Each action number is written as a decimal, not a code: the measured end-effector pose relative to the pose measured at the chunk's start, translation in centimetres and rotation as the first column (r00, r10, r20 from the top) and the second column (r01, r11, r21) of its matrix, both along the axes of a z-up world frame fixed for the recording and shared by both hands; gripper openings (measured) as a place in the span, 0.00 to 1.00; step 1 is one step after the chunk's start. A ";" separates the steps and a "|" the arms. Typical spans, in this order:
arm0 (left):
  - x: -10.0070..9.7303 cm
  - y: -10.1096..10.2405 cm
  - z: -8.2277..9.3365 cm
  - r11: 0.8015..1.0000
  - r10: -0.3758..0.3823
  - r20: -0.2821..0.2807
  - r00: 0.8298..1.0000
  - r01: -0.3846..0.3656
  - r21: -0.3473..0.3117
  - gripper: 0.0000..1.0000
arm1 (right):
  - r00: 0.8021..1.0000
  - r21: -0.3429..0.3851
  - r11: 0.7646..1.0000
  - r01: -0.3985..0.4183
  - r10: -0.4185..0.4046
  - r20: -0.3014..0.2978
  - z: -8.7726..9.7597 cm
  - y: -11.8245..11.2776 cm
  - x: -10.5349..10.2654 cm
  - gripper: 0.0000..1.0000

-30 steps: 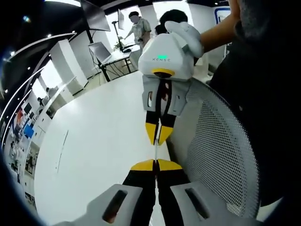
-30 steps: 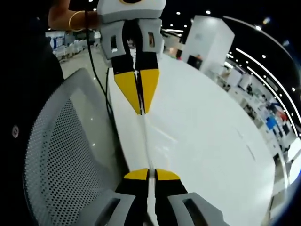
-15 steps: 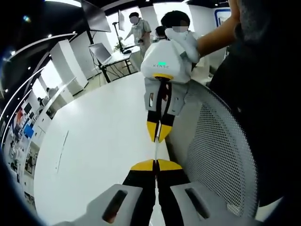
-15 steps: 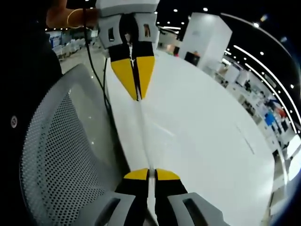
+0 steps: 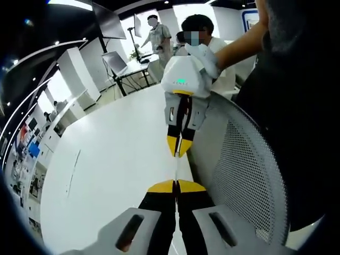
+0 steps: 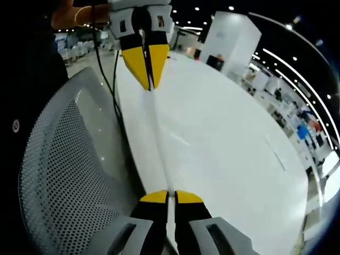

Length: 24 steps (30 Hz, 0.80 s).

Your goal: Open the resealable bag by pulling the two sides of the seal apart until the entire bag opening is separated and visibly accessible.

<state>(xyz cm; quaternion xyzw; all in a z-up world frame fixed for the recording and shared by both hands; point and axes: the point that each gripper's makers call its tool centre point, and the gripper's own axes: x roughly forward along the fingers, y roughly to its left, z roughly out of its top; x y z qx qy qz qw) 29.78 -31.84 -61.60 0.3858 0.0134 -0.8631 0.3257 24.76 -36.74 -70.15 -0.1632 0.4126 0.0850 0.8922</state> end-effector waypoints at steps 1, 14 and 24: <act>0.0 0.0 0.0 1.000 0.002 -0.005 1.000 -0.002 0.002 0.00 | 1.000 0.001 1.000 0.000 0.000 0.000 0.0 0.0 0.0 0.00; -0.2 0.0 0.2 1.000 -0.008 -0.012 1.000 0.008 0.000 0.00 | 1.000 0.001 1.000 0.021 -0.021 0.014 0.2 -0.3 0.0 0.00; -0.1 0.1 0.2 1.000 0.001 -0.012 1.000 -0.001 -0.005 0.00 | 1.000 0.009 1.000 0.015 -0.015 0.018 0.1 -0.1 0.0 0.00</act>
